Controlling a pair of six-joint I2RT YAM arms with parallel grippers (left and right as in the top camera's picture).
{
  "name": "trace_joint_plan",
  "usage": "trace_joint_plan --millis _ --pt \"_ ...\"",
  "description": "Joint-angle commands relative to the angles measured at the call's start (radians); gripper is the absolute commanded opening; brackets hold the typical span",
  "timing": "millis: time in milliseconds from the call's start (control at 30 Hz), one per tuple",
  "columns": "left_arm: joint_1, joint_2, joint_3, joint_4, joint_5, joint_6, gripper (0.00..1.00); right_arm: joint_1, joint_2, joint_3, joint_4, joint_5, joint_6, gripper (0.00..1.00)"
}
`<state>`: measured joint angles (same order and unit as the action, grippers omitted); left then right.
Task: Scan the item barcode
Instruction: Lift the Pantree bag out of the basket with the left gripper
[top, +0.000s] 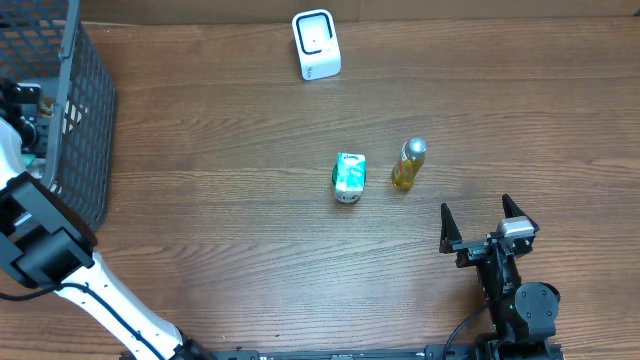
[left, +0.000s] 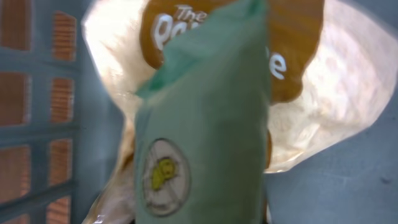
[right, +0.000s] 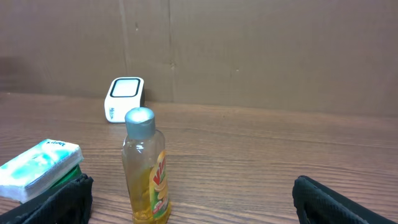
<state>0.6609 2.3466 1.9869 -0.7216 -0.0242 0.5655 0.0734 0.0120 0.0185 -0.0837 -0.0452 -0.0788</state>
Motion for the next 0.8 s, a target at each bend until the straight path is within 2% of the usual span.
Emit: trace_joint_plan --millis 0,133,267,533,767 --pt "-0.008 0.056 -0.018 -0.032 -0.022 -0.107 0.04 -0.001 -0.001 -0.011 0.003 -0.002 -0.001 1.00" --pt "-0.024 -0.016 0.126 -0.050 -0.038 -0.291 0.04 -0.001 -0.001 -0.011 0.003 -0.002 -0.001 1.00" --pt "-0.048 -0.108 0.287 -0.062 -0.038 -0.393 0.04 -0.001 -0.001 -0.011 0.003 -0.002 -0.001 1.00" --pt "-0.165 -0.304 0.514 -0.062 -0.045 -0.409 0.04 -0.001 -0.001 -0.011 0.003 -0.002 -0.001 1.00" --pt "-0.345 -0.483 0.540 -0.142 -0.086 -0.416 0.04 -0.001 -0.001 -0.011 0.003 -0.002 -0.001 1.00"
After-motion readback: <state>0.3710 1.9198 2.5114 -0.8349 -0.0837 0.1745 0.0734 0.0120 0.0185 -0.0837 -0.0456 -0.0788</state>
